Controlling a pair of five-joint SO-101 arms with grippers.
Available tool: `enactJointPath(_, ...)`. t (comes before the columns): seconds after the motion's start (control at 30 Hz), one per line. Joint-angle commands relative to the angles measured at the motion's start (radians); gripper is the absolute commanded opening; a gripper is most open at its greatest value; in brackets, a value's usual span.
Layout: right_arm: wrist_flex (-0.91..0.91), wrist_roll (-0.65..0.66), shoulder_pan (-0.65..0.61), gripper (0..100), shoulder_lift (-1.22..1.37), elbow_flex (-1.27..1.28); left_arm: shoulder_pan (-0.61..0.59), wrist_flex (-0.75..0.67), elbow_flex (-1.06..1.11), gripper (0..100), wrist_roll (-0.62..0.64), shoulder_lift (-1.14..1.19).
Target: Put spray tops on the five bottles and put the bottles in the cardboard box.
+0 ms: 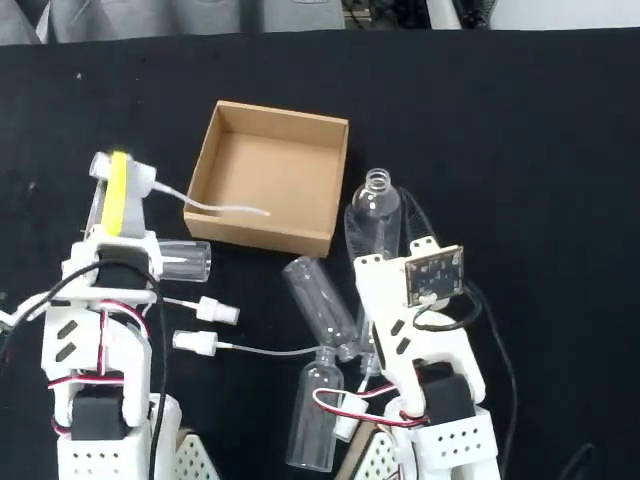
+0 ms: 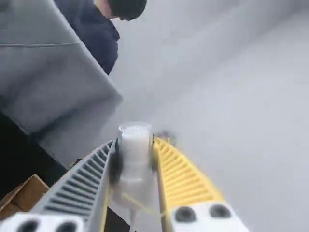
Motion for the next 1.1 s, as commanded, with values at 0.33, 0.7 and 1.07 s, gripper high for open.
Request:
enactJointPath(0.33,-0.014,0.011,-0.048,6.7,-0.099,-0.018,0.038,-0.003,-0.056,3,0.101,-0.012)
enactJointPath(0.7,-0.008,0.193,-0.178,6.4,-0.102,0.022,0.022,-0.002,-0.047,3,0.157,-0.012)
enactJointPath(1.07,-0.006,0.33,-0.227,6.4,-0.102,0.035,0.031,0.0,-0.045,3,0.157,-0.012)
